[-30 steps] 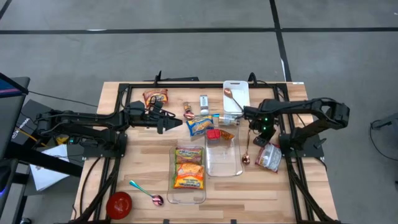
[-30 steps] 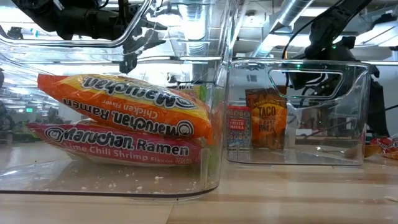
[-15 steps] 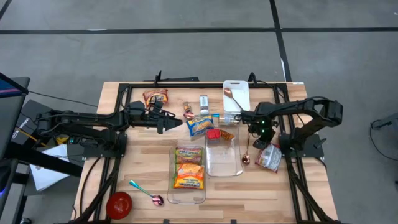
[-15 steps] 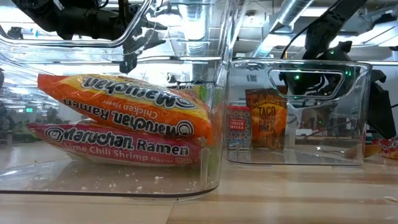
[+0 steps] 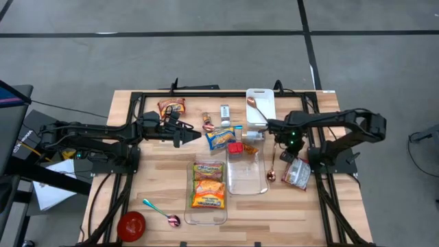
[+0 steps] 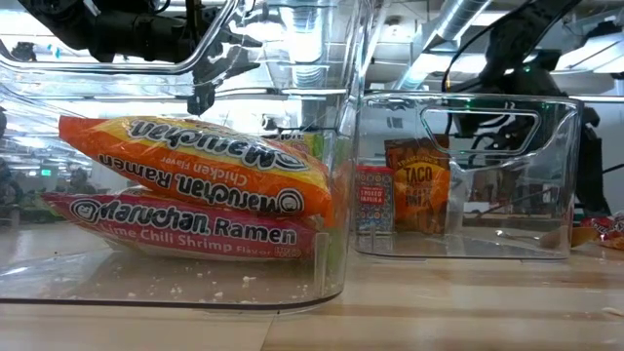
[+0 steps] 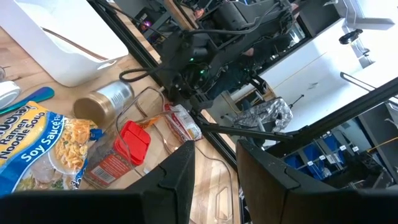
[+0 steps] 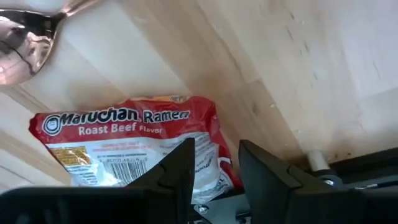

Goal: Pick & Place Food Item
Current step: Put the bottom red noodle pack into the left transparent bin

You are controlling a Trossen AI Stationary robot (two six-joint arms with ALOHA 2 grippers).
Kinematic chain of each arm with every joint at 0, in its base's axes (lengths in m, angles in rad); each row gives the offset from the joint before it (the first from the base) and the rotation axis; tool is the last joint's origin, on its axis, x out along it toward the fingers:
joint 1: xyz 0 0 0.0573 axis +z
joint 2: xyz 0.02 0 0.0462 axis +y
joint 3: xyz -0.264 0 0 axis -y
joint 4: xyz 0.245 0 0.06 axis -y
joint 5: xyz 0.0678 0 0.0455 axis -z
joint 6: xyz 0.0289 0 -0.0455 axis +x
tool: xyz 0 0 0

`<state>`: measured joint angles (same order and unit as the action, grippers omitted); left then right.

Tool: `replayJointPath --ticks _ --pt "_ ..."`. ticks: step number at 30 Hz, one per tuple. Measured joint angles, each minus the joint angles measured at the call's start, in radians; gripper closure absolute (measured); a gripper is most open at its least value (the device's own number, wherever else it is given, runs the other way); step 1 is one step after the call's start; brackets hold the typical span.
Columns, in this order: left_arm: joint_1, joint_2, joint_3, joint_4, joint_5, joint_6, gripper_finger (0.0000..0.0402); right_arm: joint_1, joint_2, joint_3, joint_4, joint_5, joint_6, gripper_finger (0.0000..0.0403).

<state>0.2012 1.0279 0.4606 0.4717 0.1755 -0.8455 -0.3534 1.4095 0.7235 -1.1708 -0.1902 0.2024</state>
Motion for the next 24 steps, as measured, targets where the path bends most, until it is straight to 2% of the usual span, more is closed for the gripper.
replayJointPath --ticks 11,18,24 --pt "0.0 0.0 0.0 0.0 0.0 0.0 0.0289 0.017 0.081 -0.006 0.011 -0.014 -0.016 0.0285" --pt "0.0 0.0 0.0 0.0 0.001 -0.001 0.0289 0.053 0.085 -0.007 0.023 -0.01 -0.022 0.0285" --pt "0.0 0.0 0.0 0.0 0.001 -0.002 0.0289 0.069 0.085 -0.008 0.024 -0.01 -0.022 0.0308"
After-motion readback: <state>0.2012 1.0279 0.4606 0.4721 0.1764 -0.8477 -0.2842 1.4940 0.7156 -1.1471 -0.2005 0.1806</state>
